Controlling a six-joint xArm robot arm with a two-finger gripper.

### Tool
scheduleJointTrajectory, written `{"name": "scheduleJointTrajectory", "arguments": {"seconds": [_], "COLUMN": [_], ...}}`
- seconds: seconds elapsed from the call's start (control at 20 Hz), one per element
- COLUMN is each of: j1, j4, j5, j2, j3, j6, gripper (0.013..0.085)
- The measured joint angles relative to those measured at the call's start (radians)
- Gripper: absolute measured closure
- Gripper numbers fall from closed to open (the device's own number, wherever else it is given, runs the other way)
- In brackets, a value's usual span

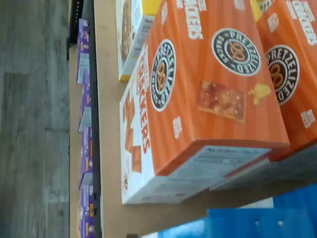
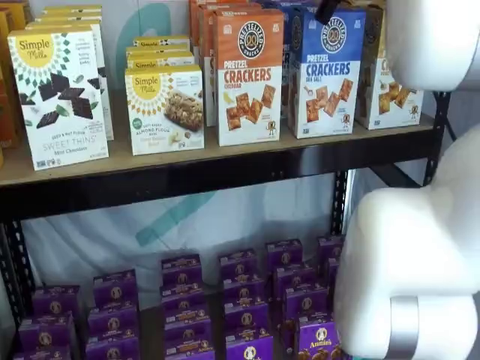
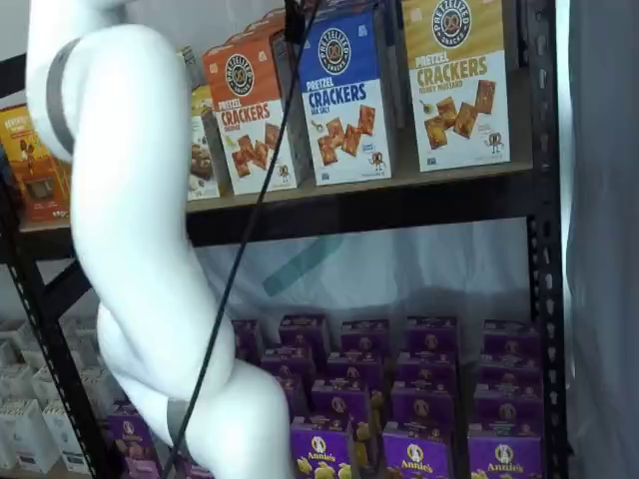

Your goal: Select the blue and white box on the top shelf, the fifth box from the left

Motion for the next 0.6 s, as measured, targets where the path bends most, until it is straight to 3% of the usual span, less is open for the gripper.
{"name": "scheduleJointTrajectory", "arguments": {"seconds": [0.6], "j1": [0.026], "j4": [-0.063], "j5": [0.021], "j2": [0.117], "j3": [-0.107], "j6": [-0.006], "gripper": [0.0130]}}
